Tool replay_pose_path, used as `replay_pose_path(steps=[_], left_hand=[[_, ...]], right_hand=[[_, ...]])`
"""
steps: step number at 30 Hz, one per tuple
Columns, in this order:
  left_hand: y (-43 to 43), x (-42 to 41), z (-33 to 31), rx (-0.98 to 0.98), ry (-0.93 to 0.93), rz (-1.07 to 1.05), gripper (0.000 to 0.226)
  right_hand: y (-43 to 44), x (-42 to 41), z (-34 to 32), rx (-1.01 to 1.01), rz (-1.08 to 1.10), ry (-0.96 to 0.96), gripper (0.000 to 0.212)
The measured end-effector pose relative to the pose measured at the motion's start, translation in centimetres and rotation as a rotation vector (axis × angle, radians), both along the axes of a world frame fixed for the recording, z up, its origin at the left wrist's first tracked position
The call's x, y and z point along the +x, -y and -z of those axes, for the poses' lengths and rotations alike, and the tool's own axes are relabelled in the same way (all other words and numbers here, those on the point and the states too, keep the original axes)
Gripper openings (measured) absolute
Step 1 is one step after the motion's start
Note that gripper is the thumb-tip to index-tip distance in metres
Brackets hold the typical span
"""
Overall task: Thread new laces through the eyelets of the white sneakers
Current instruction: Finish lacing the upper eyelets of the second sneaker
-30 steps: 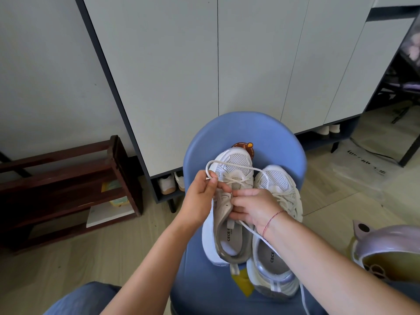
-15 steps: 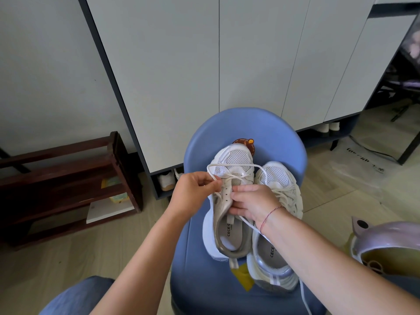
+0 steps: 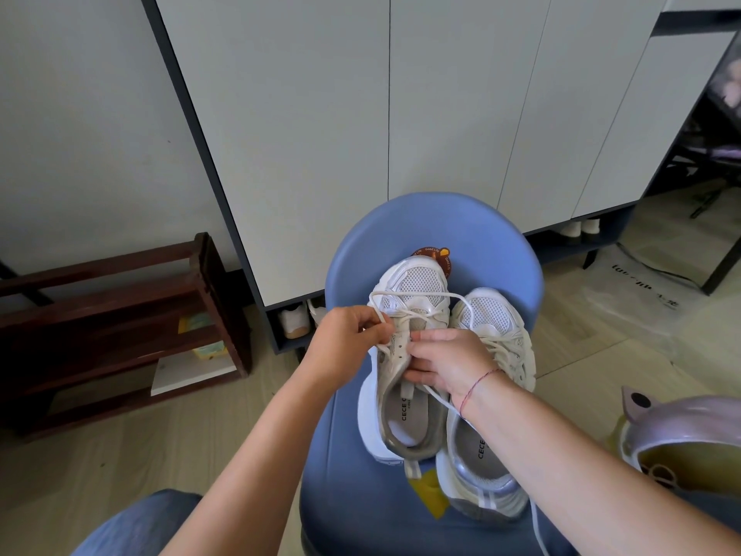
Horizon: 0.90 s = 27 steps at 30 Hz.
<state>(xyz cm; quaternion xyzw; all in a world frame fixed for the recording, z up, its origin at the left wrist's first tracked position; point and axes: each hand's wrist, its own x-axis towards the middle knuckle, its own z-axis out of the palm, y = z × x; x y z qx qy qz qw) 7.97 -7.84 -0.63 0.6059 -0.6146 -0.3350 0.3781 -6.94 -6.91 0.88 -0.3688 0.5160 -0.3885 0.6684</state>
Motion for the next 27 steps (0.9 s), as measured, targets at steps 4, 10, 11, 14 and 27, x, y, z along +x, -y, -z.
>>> replay_pose_path(steps=[4, 10, 11, 14, 27], left_hand=[[0.2, -0.3, 0.0, -0.098, 0.237, 0.019, 0.012], [-0.1, -0.9, 0.5, -0.100, 0.056, -0.069, 0.012], [-0.3, -1.1, 0.6, -0.060, -0.036, -0.090, 0.013], [-0.5, -1.6, 1.0, 0.069, -0.277, -0.128, 0.013], [-0.7, -1.2, 1.1, 0.174, -0.413, 0.006, 0.029]], right_hand=[[0.1, 0.2, 0.1, -0.008, 0.015, -0.022, 0.021], [-0.1, 0.1, -0.2, -0.025, -0.025, 0.035, 0.034], [-0.1, 0.1, -0.2, -0.037, -0.041, 0.029, 0.036], [-0.2, -0.2, 0.0, -0.049, -0.069, 0.028, 0.032], [0.8, -0.3, -0.1, -0.037, -0.122, -0.190, 0.027]])
